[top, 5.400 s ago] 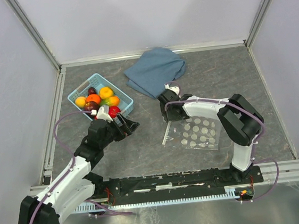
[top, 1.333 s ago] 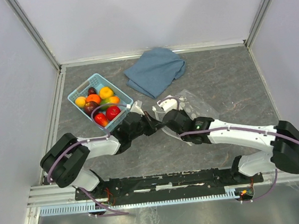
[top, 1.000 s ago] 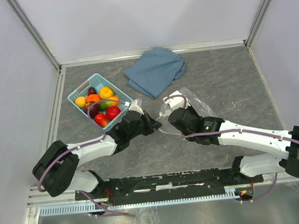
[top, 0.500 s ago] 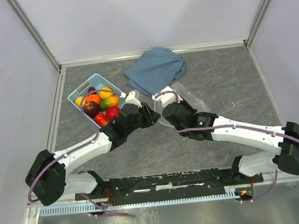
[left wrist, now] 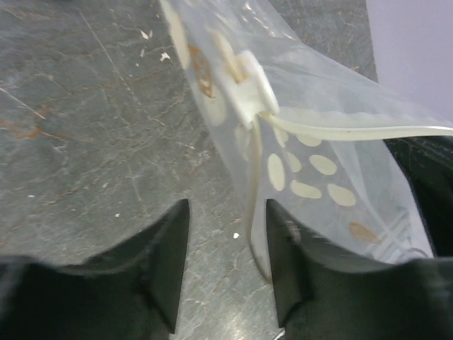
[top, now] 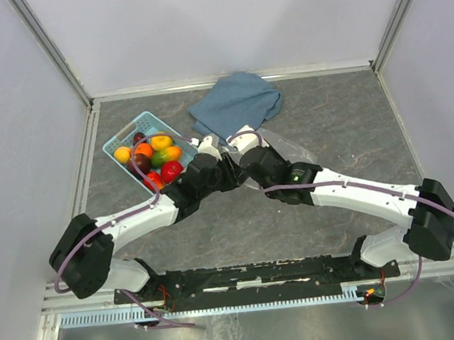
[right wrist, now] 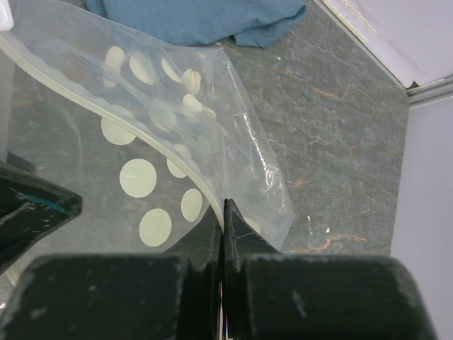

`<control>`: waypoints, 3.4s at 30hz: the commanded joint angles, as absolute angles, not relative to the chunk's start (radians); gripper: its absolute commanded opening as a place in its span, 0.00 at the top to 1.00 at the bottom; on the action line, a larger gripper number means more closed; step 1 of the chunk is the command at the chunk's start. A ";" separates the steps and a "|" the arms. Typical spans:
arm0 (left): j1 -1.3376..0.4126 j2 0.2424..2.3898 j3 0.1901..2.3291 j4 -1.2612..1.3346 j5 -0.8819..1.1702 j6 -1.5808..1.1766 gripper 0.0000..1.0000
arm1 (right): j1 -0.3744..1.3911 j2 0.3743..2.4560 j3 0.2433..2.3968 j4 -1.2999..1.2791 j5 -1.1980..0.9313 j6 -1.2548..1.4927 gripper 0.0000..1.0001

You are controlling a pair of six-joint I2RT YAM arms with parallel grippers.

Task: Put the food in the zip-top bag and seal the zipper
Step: Open the zipper of the food storage bag, then pick up the fake fruit from the bin.

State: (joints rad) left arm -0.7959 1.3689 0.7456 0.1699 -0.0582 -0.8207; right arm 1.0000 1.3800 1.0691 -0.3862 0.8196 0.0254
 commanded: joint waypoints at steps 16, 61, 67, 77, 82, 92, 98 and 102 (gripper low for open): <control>-0.793 1.324 0.802 0.136 -0.051 -0.835 0.97 | 0.949 1.333 1.081 -0.452 0.862 0.030 0.99; -0.371 1.073 0.921 -0.483 -0.250 -0.592 0.10 | 0.905 1.398 1.124 -0.427 0.822 0.047 0.99; -0.276 1.160 1.002 -0.554 -0.445 -0.503 0.07 | 0.898 1.379 1.088 -0.397 0.798 0.041 0.99; -0.142 1.373 1.132 -0.550 -0.511 -0.427 0.02 | 0.890 1.371 1.057 -0.360 0.740 0.060 0.99; -0.088 1.488 1.190 -0.532 -0.436 -0.397 0.03 | 0.887 1.379 1.054 -0.351 0.738 0.059 0.99; -0.012 1.636 1.242 -0.531 -0.273 -0.362 0.11 | 0.878 1.378 1.043 -0.344 0.741 0.055 0.99; -0.012 1.678 1.251 -0.540 -0.235 -0.354 0.21 | 0.877 1.384 1.042 -0.344 0.739 0.056 0.99; -0.012 1.661 1.264 -0.555 -0.247 -0.350 0.23 | 0.877 1.383 1.040 -0.342 0.739 0.055 0.99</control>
State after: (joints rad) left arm -0.0105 1.6650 1.2224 -0.5510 -0.2768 -0.3824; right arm 0.8814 1.3952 1.0424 -0.3775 0.7349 0.0475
